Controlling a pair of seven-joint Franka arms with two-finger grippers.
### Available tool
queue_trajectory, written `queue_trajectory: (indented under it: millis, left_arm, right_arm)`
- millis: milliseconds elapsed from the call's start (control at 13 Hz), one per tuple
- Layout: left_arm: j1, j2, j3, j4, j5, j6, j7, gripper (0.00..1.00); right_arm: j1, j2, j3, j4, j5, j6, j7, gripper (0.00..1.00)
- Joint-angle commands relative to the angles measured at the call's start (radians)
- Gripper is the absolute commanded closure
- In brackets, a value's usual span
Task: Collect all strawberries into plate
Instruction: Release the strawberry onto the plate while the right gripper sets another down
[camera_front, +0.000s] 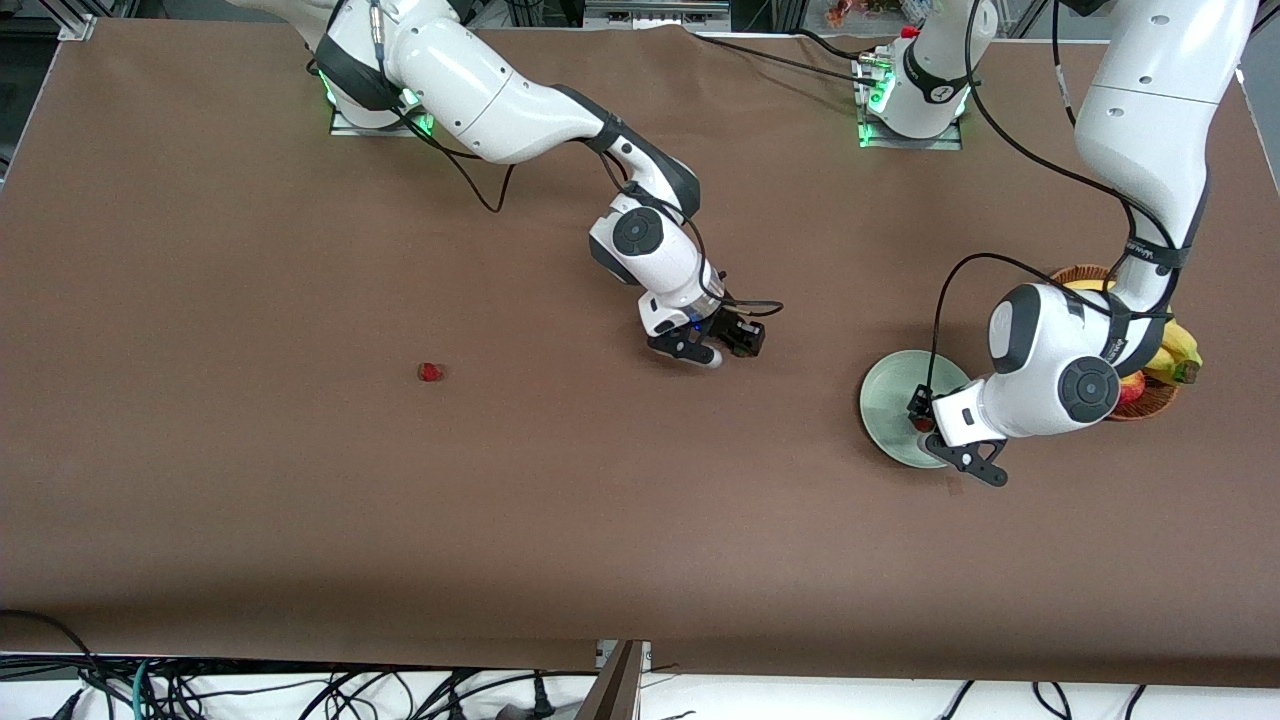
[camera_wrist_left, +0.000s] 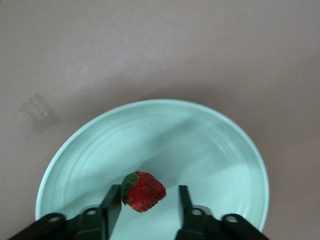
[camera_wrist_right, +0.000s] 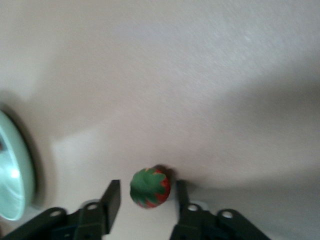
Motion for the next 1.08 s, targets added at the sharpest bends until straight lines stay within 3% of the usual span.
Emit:
queue_trajectory:
  millis: [0,231,538,846,1000]
  left_arm:
    - [0.006,-0.046,-0.022,-0.001,-0.044,-0.025,0.016,0.00]
    - [0.005,-0.106,-0.088,-0.001,-0.044,-0.115,-0.126,0.00]
    - [-0.018,-0.108,-0.174,-0.042,-0.044,-0.103,-0.446,0.00]
    - [-0.133,-0.105,-0.211,-0.172,-0.030,0.056,-0.667,0.00]
    - [-0.193,-0.086,-0.211,-0.218,-0.030,0.197,-0.728,0.00]
  right_arm:
    - [-0.051,-0.058,0.001,0.032,0.000,-0.080,0.002,0.00]
    - [-0.136,-0.162,-0.001,0.020,-0.011,-0.374,-0.070,0.00]
    - [-0.315,-0.379,0.001,-0.266,-0.011,-0.543,-0.524,0.00]
    - [-0.440,-0.483,-0.019,-0.435,-0.019,-0.684,-0.807,0.00]
    - [-0.453,-0.527,-0.091,-0.533,-0.019,-0.682,-0.936,0.00]
